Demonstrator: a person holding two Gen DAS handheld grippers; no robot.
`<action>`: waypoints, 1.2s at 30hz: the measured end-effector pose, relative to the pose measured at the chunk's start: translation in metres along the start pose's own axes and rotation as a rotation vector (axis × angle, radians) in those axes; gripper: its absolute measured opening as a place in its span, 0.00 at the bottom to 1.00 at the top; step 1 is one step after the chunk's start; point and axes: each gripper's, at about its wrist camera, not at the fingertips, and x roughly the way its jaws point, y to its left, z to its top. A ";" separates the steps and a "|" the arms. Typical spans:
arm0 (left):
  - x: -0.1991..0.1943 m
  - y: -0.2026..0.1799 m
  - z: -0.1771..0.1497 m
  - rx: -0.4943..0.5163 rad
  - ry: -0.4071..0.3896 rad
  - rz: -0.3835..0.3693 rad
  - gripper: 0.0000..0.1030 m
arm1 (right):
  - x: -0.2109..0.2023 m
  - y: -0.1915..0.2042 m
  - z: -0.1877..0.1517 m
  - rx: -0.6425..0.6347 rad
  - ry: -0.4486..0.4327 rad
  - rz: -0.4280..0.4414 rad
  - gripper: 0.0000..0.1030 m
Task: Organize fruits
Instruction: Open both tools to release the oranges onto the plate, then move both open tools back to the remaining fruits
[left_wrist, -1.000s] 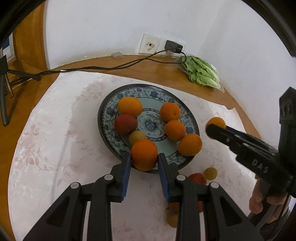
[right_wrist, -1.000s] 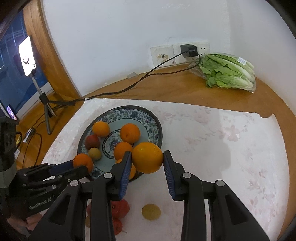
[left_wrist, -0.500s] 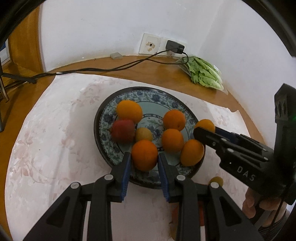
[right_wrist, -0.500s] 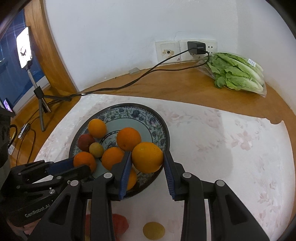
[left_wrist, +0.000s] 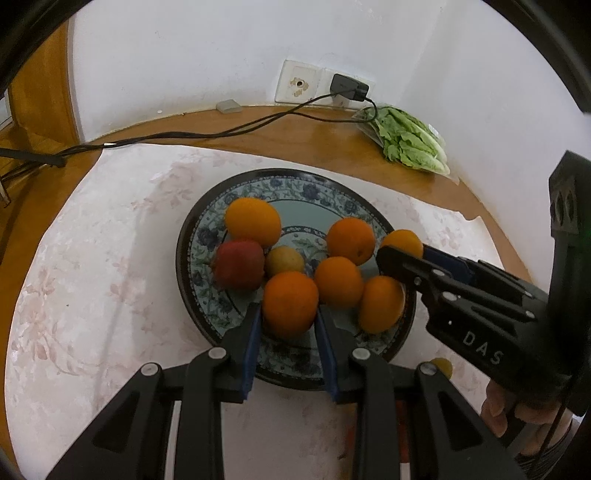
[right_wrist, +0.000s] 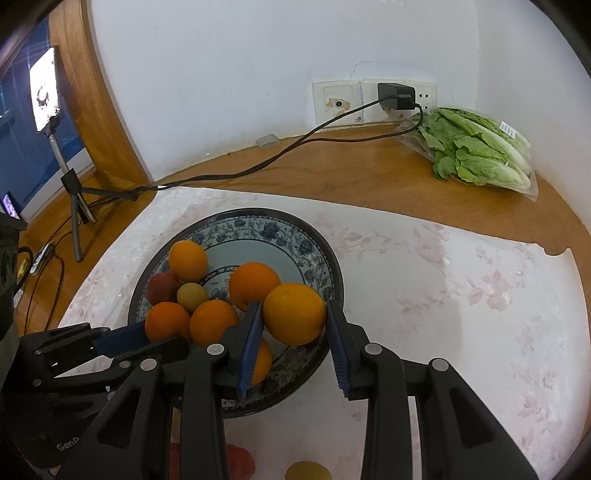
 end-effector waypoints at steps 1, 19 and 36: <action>0.001 0.000 0.001 -0.001 0.000 -0.002 0.29 | 0.001 0.000 0.000 0.000 0.000 0.000 0.34; -0.024 -0.005 -0.001 0.013 -0.011 -0.022 0.45 | -0.024 0.004 -0.003 0.022 -0.045 0.040 0.43; -0.059 -0.021 -0.042 0.044 0.011 -0.069 0.48 | -0.093 0.015 -0.056 0.052 -0.065 0.009 0.43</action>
